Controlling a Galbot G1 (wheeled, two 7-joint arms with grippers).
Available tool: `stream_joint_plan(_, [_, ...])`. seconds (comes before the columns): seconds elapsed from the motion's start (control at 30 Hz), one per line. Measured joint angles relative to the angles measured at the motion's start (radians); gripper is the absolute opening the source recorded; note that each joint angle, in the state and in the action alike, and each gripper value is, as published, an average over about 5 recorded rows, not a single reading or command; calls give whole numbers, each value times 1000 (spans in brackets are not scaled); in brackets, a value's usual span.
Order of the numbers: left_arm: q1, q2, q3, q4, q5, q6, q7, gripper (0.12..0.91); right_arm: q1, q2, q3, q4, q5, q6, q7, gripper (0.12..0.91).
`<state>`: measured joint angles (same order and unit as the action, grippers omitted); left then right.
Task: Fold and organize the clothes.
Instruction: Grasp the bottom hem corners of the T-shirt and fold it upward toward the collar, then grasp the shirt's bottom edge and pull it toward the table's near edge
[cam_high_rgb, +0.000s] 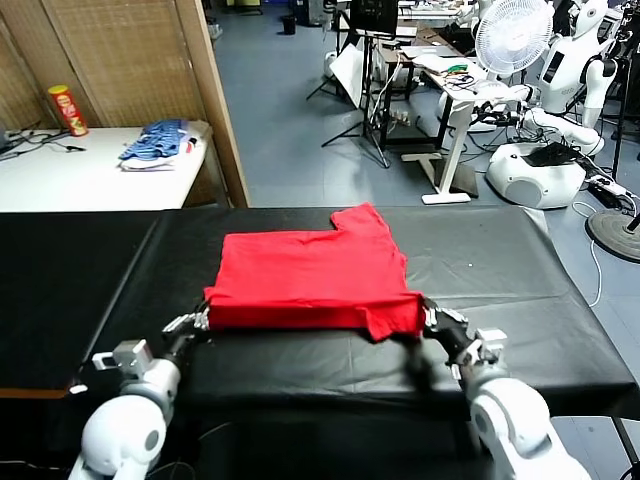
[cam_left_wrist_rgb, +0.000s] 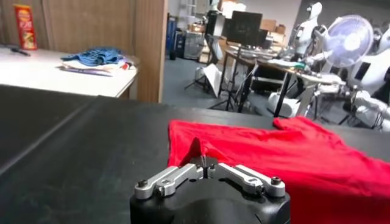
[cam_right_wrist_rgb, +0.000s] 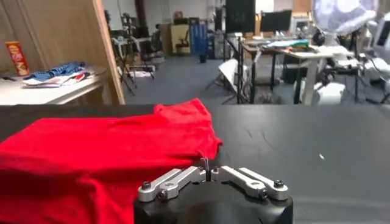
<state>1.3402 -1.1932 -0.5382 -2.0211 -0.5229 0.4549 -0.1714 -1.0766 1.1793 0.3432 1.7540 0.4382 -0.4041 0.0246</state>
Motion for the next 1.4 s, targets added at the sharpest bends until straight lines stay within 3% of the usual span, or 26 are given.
stream_joint_plan(0.2, [-43,-5,6,68,12,-10,4,143,-36,-20,17,47,26,-35,-6,466])
stream_joint_plan(0.27, [-48,-7,5,79,15,-14,5,207,-63,-30,29,85,27,-45,-1,583])
stream_joint_plan(0.4, [-39,-7,3,78,13,-12,6,420,-122,-45,47,153,10,-54,3,752])
stream_joint_plan(0.57, [-11,-3,2,57,5,-6,8,696,-179,-48,53,185,-19,-53,0,796])
stream_joint_plan(0.67, [8,-3,-2,50,-18,0,9,781,-201,-43,50,188,-34,-52,-4,767])
stream_joint_plan(0.77, [22,-4,-9,50,-56,13,9,796,-215,-39,47,188,-43,-51,-6,643])
stream_joint_plan(0.97, [30,-6,-19,58,-105,25,10,787,-226,-37,42,180,-56,-50,-7,307])
stream_joint_plan(1.07, [31,-7,-19,64,-109,28,11,691,-226,-38,40,178,-56,-50,-5,169])
stream_joint_plan(1.17, [32,-10,-17,70,-105,30,12,526,-222,-44,42,185,-44,-54,6,121])
stream_joint_plan(1.33, [39,-5,-9,68,-57,37,13,243,-223,-62,53,214,-12,-94,45,121])
stream_joint_plan(1.4, [44,2,-4,64,-20,38,13,166,-227,-71,58,228,2,-116,62,121])
